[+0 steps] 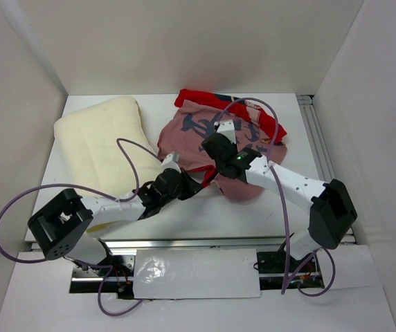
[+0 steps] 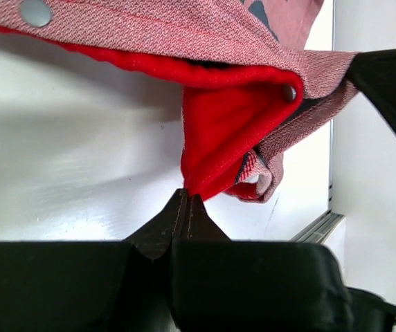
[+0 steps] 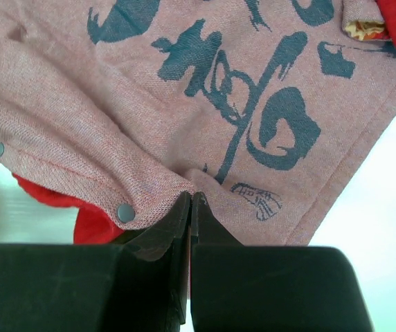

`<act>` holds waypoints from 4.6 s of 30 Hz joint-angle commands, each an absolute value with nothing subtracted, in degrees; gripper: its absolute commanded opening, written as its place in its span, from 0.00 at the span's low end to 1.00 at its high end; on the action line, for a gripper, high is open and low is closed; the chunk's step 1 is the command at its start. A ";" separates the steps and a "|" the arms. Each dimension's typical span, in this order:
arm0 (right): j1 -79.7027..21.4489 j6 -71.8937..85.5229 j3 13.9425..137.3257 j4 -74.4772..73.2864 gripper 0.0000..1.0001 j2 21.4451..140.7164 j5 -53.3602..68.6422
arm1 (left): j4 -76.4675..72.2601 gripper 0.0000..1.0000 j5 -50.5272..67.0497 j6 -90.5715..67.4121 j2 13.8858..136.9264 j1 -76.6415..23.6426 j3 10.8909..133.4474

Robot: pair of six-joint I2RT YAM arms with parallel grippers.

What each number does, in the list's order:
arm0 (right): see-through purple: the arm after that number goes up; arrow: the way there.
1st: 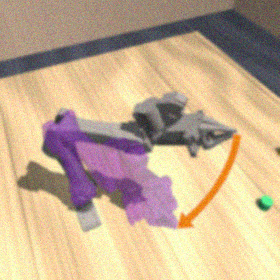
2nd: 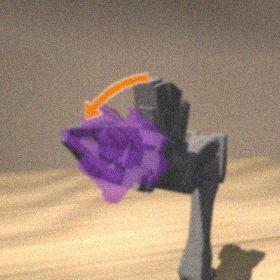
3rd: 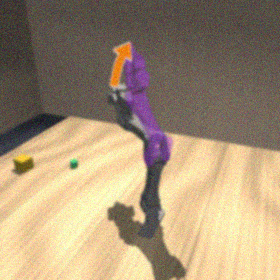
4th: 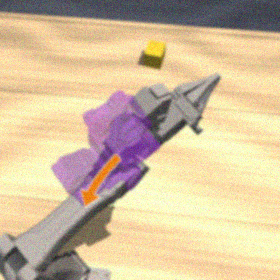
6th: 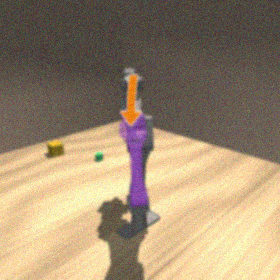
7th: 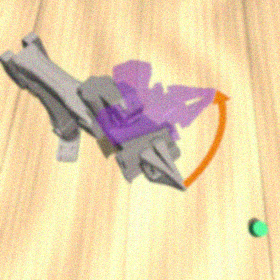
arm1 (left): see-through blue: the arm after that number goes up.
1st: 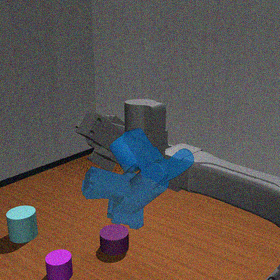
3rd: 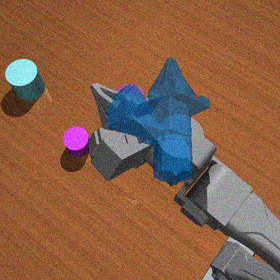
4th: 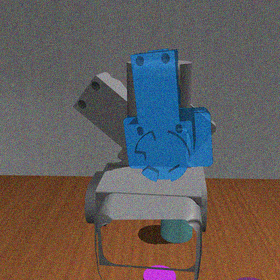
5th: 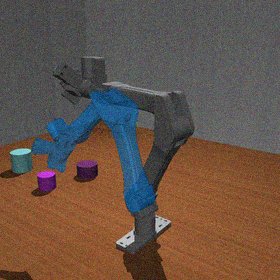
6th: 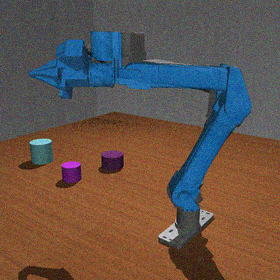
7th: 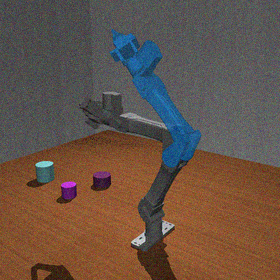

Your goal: Put the pillow into the pillowcase

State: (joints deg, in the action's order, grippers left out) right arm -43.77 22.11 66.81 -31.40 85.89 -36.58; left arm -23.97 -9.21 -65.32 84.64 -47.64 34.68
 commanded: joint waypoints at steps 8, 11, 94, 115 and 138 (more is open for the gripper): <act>-32.63 21.89 72.42 -28.92 0.00 87.53 -67.14 | 8.34 0.00 -12.22 -67.86 77.10 -48.78 23.65; -29.46 19.44 73.04 -25.58 0.00 89.29 -66.63 | 11.49 0.00 -13.27 -68.37 75.59 -49.39 23.12; -28.56 18.46 59.60 -29.88 0.05 68.82 3.17 | -35.09 0.00 -10.36 -53.70 94.83 -47.20 50.63; -46.67 25.83 61.96 -30.06 0.68 76.90 -33.30 | -29.09 0.00 -12.57 -52.47 90.18 -48.34 48.96; -36.57 32.26 67.85 -36.39 0.00 86.84 -59.58 | -6.09 0.00 -18.89 -57.21 84.11 -48.87 45.53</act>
State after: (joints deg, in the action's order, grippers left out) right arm -41.65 32.36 64.75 -32.08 86.78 -41.67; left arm -21.04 -13.30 -56.80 86.76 -49.39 47.09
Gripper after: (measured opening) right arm 0.025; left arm 0.037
